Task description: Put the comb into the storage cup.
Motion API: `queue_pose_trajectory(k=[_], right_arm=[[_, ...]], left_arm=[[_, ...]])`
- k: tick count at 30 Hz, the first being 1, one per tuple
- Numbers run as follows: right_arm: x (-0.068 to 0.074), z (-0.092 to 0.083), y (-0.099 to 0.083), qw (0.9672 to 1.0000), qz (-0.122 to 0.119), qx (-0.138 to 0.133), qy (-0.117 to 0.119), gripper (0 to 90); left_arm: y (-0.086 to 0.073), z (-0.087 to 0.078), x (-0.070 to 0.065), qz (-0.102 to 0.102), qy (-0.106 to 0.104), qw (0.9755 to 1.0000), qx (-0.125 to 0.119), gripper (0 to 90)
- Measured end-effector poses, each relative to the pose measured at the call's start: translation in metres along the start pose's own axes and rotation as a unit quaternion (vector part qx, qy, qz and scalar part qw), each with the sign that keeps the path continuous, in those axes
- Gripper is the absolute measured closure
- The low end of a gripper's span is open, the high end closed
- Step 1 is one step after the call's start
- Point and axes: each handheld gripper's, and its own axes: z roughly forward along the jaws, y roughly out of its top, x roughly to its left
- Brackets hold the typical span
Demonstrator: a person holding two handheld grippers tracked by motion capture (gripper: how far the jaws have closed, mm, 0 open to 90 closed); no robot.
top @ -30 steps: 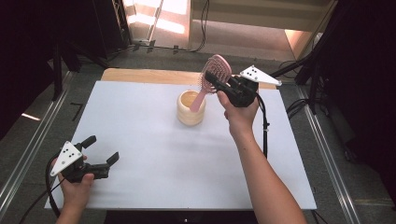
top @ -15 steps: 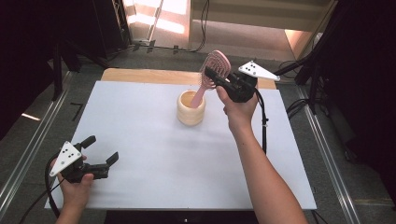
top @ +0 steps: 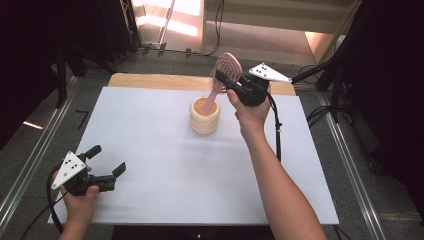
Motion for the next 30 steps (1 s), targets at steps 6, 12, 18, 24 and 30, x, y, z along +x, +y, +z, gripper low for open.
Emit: queue_pose_trajectory(k=[6, 12, 18, 24, 30], right_arm=[[-0.003, 0.006, -0.004, 1.0, 0.003, 0.003, -0.005, 62.1], [-0.002, 0.011, -0.01, 0.9999, -0.005, -0.002, -0.012, 62.2], [-0.004, 0.017, -0.018, 0.9999, 0.0, 0.005, -0.013, 62.2], [-0.007, 0.02, -0.026, 0.9998, 0.007, 0.007, -0.016, 62.2], [-0.012, 0.024, -0.035, 0.9996, 0.016, 0.013, -0.019, 62.1]], left_arm=[[0.0, 0.0, 0.0, -0.001, -0.001, 1.0, -0.002, 0.0], [0.0, 0.0, 0.0, -0.002, -0.001, 1.0, -0.001, 0.0], [0.0, 0.0, 0.001, -0.002, -0.001, 1.0, -0.001, 0.0], [0.0, -0.001, 0.001, -0.002, -0.002, 1.0, -0.002, 0.0], [0.0, -0.001, 0.001, -0.001, -0.002, 1.0, -0.001, 0.0]])
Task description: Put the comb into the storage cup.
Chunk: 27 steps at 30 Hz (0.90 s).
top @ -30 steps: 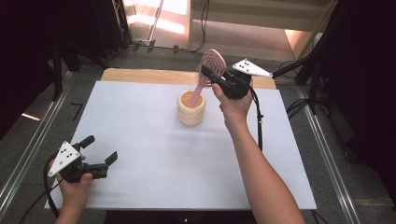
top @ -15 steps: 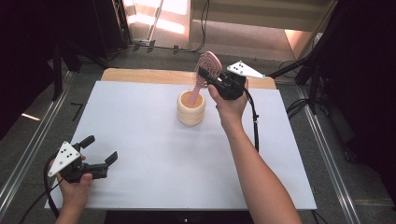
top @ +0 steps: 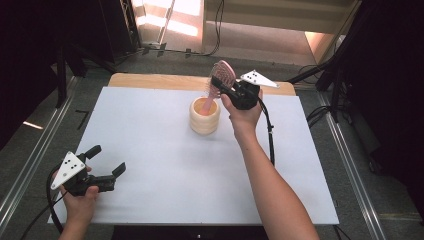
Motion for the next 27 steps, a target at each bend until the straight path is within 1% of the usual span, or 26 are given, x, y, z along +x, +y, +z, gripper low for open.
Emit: queue_pose_trajectory(k=[6, 11, 20, 27], right_arm=[[-0.004, 0.004, -0.01, 0.9999, 0.013, 0.007, -0.002, 62.2], [-0.007, 0.006, -0.016, 0.9998, 0.019, 0.01, -0.004, 62.1], [-0.008, 0.011, -0.023, 0.9995, 0.026, 0.018, -0.003, 62.1], [-0.008, 0.015, -0.031, 0.9991, 0.035, 0.024, -0.009, 62.1]], left_arm=[[0.0, 0.0, 0.0, 0.0, 0.0, 1.0, 0.0, 0.0], [0.0, 0.0, 0.0, -0.001, 0.001, 1.0, -0.001, 0.0], [0.0, 0.0, 0.0, 0.001, -0.001, 1.0, 0.0, 0.0], [0.0, -0.001, 0.0, 0.001, 0.001, 1.0, -0.001, 0.0]])
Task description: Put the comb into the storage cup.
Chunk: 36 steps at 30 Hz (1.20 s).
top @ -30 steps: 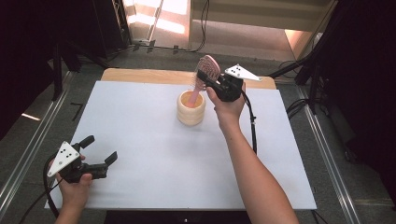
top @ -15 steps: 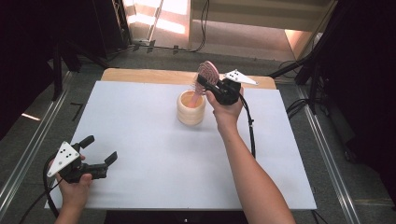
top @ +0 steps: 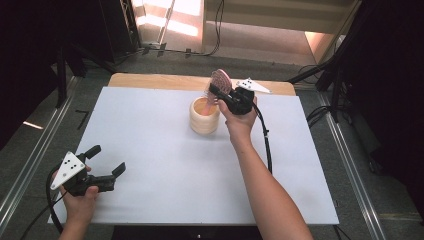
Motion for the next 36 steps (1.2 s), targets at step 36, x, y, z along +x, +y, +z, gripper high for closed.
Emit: queue_pose_trajectory(k=[36], right_arm=[[-0.024, 0.0, -0.015, 0.9981, 0.06, 0.016, -0.001, 51.0]], left_arm=[[0.0, 0.001, -0.001, 0.003, -0.003, 1.0, 0.002, 0.0]])
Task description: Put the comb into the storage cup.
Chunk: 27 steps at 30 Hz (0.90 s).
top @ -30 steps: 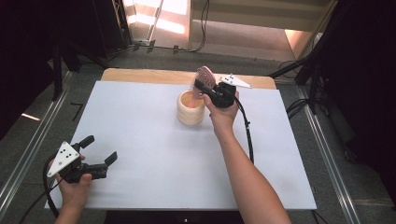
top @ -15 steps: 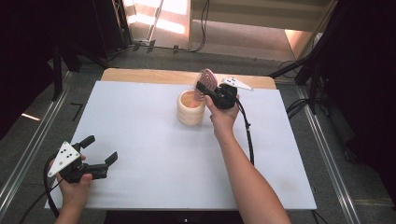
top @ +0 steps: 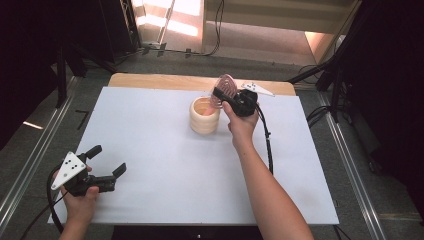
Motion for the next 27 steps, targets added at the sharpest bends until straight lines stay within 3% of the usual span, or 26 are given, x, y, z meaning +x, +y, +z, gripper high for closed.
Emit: queue_pose_trajectory(k=[2, 5, 8, 13, 15, 17, 27], right_arm=[[-0.002, -0.003, 0.001, 1.0, 0.001, -0.005, 0.0, 42.9], [-0.005, -0.006, 0.002, 1.0, -0.003, -0.003, -0.003, 21.7], [-0.006, -0.01, 0.002, 1.0, -0.007, -0.006, -0.001, 10.1], [-0.007, -0.015, 0.001, 0.9997, -0.02, 0.006, -0.009, 7.4], [-0.007, -0.017, 0.0, 0.9994, -0.031, 0.012, -0.006, 0.0], [-0.007, -0.02, -0.001, 0.9992, -0.039, 0.012, 0.002, 0.0], [-0.008, -0.037, -0.004, 0.9979, -0.063, 0.015, -0.002, 0.0]], left_arm=[[0.0, 0.0, 0.0, 0.0, -0.001, 1.0, 0.0, 0.0], [0.0, 0.0, 0.0, -0.001, 0.0, 1.0, -0.001, 0.0], [0.0, 0.0, -0.001, 0.001, -0.001, 1.0, 0.0, 0.0], [0.0, 0.0, -0.001, 0.002, -0.001, 1.0, 0.0, 0.0], [0.0, 0.0, -0.001, 0.001, -0.001, 1.0, 0.0, 0.0], [0.0, 0.0, -0.001, 0.001, -0.001, 1.0, 0.0, 0.0], [0.0, 0.001, -0.003, 0.002, -0.004, 1.0, 0.0, 0.0]])
